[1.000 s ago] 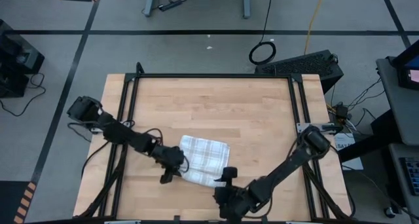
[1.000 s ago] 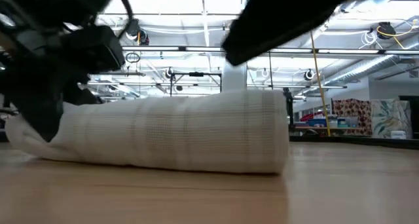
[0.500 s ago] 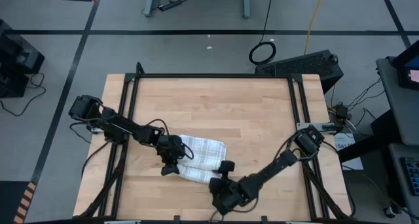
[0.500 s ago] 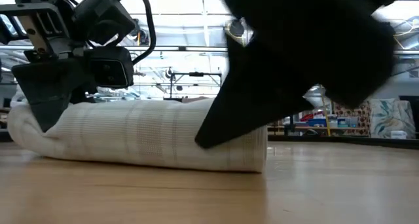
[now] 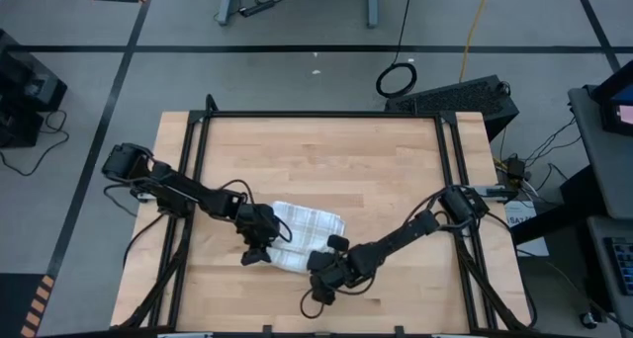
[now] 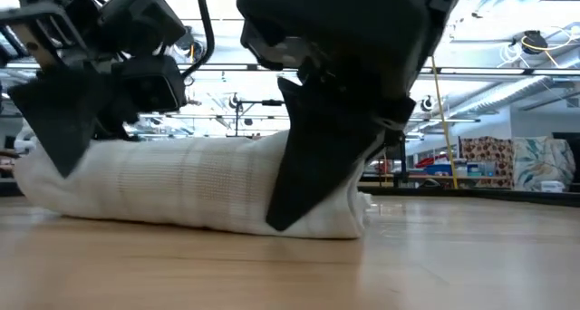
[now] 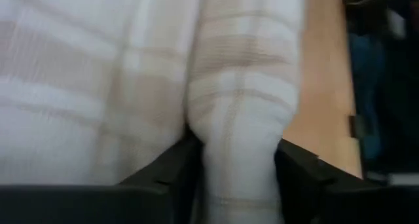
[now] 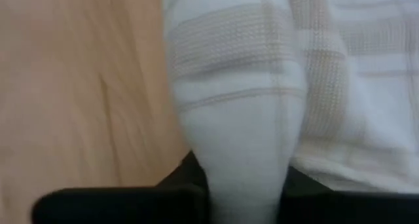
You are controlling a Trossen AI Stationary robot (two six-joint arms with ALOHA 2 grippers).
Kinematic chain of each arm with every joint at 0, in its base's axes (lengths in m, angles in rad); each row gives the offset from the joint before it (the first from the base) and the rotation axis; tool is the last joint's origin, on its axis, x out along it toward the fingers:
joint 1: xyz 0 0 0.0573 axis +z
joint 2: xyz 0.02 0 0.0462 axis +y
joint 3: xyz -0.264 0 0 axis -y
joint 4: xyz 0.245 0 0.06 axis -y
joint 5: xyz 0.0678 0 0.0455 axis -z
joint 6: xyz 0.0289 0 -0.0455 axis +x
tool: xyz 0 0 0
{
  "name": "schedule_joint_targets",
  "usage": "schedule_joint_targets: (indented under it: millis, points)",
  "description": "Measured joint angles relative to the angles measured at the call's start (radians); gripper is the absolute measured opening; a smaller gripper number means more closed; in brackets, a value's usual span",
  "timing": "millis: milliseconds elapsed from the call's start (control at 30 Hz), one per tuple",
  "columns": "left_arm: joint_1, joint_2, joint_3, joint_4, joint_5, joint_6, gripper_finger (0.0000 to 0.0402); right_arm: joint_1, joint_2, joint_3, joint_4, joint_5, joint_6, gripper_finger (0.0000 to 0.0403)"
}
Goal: Roll towel
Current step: Roll the towel
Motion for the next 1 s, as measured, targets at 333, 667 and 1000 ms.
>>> schedule_joint_targets:
  millis: [333,667,1000]
  points:
    - [0.0,-0.307,0.0,-0.221,0.061,0.12,0.0218,-0.037,-0.001,0.001,0.006,-0.132,0.14,0.0052]
    - [-0.337,-0.439,0.0,-0.186,-0.47,0.349,0.0219,-0.041,0.001,0.0,0.014,-0.194,0.26,0.0043]
    - [-0.528,-0.205,0.001,-0.159,-0.807,0.388,0.0219,-0.041,0.002,-0.002,0.013,-0.197,0.238,0.0044]
